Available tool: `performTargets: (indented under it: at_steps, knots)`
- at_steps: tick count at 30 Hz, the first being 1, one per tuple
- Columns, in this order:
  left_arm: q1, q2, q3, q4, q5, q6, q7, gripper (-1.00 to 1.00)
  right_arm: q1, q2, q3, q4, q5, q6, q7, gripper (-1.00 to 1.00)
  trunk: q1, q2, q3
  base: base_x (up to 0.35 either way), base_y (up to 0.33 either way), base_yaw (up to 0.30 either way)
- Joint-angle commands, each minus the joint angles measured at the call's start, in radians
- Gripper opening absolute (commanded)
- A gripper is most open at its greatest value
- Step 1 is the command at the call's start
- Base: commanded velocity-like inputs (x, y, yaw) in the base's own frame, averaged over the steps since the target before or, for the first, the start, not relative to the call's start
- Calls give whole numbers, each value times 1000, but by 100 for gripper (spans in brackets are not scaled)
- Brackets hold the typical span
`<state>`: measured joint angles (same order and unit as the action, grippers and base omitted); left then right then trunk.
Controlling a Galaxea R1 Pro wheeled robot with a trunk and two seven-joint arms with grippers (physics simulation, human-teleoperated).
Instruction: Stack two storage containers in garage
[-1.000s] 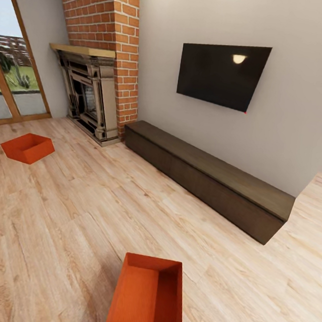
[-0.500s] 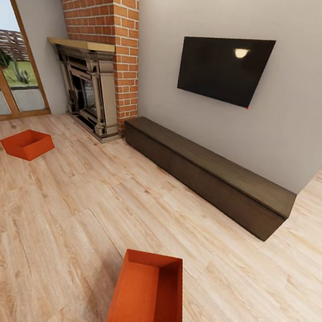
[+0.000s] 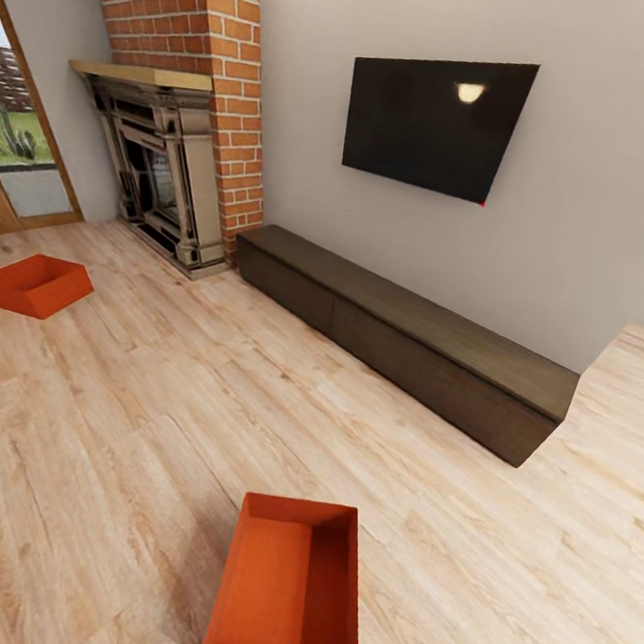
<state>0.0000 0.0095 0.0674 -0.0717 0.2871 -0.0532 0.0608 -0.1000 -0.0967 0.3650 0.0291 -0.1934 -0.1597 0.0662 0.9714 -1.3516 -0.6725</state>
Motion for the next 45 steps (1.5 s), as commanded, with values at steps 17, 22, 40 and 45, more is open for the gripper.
performTargets:
  at_steps: [17,22,40,45]
  knots:
    - [0,-2,6,0,0,-2,1,100,-1,0,11,3,-4,4,6,100,0,0,-11,0,0,-55]
    - [0,-2,6,0,0,-2,1,100,-1,0,17,3,-2,6,5,100,0,0,-16,0,0,-16]
    - [0,1,1,0,-5,-2,2,100,-1,1,22,3,19,5,7,100,0,0,-45,0,0,0]
    - [0,2,0,-2,-7,-2,1,100,-1,6,22,3,61,6,7,100,0,0,-53,0,0,0]
